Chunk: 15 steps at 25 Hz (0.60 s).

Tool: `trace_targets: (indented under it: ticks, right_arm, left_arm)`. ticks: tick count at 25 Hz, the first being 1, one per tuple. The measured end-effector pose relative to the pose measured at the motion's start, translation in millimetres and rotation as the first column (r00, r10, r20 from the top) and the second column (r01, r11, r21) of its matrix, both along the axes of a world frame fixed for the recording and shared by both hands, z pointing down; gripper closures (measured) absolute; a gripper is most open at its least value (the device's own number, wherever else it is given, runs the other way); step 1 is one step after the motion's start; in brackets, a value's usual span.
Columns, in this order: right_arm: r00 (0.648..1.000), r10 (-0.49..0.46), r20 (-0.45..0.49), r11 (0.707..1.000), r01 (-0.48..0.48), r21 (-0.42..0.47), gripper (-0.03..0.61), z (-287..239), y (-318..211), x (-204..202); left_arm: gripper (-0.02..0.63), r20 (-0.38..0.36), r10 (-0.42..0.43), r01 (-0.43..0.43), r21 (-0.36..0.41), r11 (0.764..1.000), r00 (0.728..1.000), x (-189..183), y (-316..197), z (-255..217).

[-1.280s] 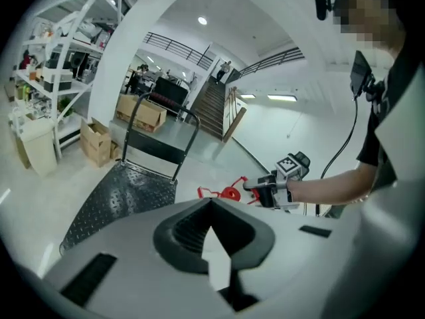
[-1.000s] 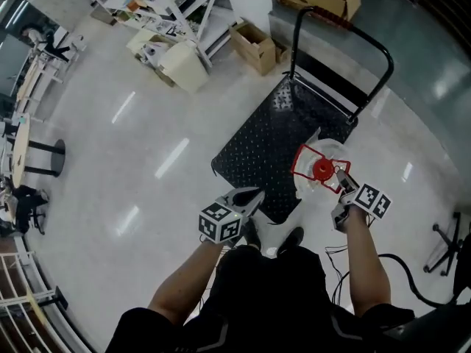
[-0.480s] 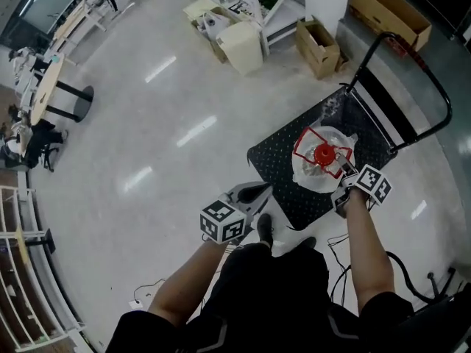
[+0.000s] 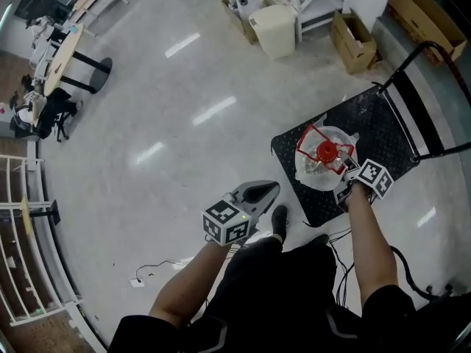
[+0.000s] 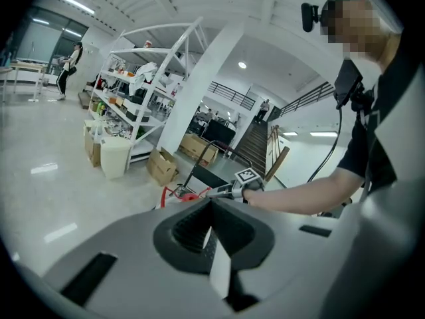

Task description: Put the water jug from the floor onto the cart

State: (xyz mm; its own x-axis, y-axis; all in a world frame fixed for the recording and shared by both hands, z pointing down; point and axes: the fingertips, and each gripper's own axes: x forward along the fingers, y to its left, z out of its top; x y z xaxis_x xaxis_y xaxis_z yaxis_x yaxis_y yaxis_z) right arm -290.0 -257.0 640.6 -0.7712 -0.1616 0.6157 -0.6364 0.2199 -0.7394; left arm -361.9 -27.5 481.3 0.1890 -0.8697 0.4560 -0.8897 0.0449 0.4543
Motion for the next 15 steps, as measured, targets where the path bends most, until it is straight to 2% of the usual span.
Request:
trace_targets:
  ticks: [4, 11, 15]
  right_arm:
    - [1.000, 0.015, 0.008, 1.000, -0.015, 0.007, 0.494, 4.8, 4.4, 15.1]
    - [0.993, 0.066, -0.096, 0.997, -0.062, 0.043, 0.494, 18.9, -9.1, 55.8]
    - [0.993, 0.061, -0.099, 0.997, -0.057, 0.045, 0.493, 21.5, -11.9, 68.1]
  left_arm:
    - [0.612, -0.052, -0.045, 0.046, 0.019, 0.999, 0.998, 3.8, 6.1, -5.0]
    - [0.612, -0.035, 0.014, -0.013, 0.026, 1.000, 0.999, 2.4, 6.2, 0.6]
    - [0.612, -0.031, 0.050, -0.049, 0.020, 0.999, 0.998, 14.1, -2.4, -0.9]
